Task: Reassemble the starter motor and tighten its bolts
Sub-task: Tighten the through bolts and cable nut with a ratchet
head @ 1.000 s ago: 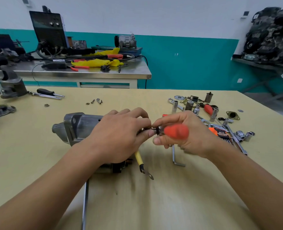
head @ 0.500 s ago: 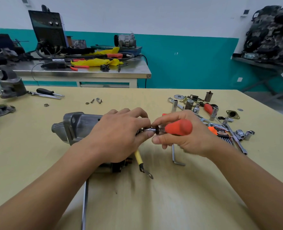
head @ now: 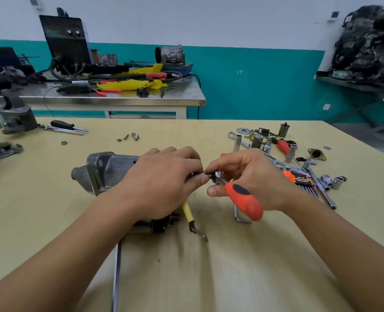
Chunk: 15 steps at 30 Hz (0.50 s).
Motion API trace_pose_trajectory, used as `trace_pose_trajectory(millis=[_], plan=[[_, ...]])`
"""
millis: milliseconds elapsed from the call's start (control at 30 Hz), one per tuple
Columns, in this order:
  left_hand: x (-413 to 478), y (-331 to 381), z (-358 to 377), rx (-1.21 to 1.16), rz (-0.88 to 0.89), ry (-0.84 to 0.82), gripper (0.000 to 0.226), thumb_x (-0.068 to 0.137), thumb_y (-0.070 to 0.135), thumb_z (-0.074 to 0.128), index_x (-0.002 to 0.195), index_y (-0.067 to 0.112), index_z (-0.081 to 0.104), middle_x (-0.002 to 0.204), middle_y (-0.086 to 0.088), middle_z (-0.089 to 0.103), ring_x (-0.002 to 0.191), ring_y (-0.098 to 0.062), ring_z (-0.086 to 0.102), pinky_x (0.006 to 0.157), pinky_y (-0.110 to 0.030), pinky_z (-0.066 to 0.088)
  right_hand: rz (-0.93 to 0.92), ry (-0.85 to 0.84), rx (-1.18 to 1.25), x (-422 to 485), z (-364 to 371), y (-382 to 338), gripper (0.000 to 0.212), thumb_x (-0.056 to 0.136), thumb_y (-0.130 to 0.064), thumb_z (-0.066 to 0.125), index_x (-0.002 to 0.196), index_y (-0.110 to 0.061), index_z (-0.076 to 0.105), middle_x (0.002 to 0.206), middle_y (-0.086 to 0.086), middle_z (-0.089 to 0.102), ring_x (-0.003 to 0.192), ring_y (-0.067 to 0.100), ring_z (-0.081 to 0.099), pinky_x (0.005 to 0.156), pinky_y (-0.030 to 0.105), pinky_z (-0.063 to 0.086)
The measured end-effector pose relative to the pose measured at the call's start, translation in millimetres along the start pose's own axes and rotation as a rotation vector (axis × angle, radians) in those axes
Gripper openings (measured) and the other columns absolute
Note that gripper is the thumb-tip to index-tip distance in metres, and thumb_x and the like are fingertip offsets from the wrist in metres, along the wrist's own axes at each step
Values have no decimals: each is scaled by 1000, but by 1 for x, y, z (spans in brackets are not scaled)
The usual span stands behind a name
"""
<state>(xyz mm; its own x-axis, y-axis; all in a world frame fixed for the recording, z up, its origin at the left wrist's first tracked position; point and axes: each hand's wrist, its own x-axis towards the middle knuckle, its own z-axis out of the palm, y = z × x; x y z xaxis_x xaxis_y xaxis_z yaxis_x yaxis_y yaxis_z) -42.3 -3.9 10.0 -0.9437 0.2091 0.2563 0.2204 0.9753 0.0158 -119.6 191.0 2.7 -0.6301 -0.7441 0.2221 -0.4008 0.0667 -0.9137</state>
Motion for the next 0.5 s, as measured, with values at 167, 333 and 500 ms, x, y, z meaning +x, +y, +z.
trace_pose_trajectory(millis=[167, 333, 500], plan=[[-1, -1, -2, -35, 2, 19, 41, 92, 63, 33, 113, 37, 57, 126, 19, 50, 102, -11, 54, 88, -37, 43, 188, 42, -4, 3, 6, 0, 49, 67, -61, 72, 90, -18, 74, 80, 7, 77, 51, 17, 66, 52, 23, 48], [-1, 0, -3, -17, 20, -4, 50, 93, 63, 21, 112, 38, 60, 127, 19, 50, 99, -11, 54, 85, -37, 42, 199, 49, 39, 3, 6, 1, 39, 67, -50, 78, 89, -18, 78, 77, 7, 76, 53, 14, 63, 53, 23, 49], [0, -1, -2, -7, 3, -13, 54, 93, 63, 16, 112, 39, 61, 127, 20, 50, 102, -10, 51, 87, -36, 39, -6, 14, -114, 0, 2, 0, 14, 77, -24, 83, 89, -27, 78, 79, -5, 75, 57, 12, 64, 59, 23, 52]])
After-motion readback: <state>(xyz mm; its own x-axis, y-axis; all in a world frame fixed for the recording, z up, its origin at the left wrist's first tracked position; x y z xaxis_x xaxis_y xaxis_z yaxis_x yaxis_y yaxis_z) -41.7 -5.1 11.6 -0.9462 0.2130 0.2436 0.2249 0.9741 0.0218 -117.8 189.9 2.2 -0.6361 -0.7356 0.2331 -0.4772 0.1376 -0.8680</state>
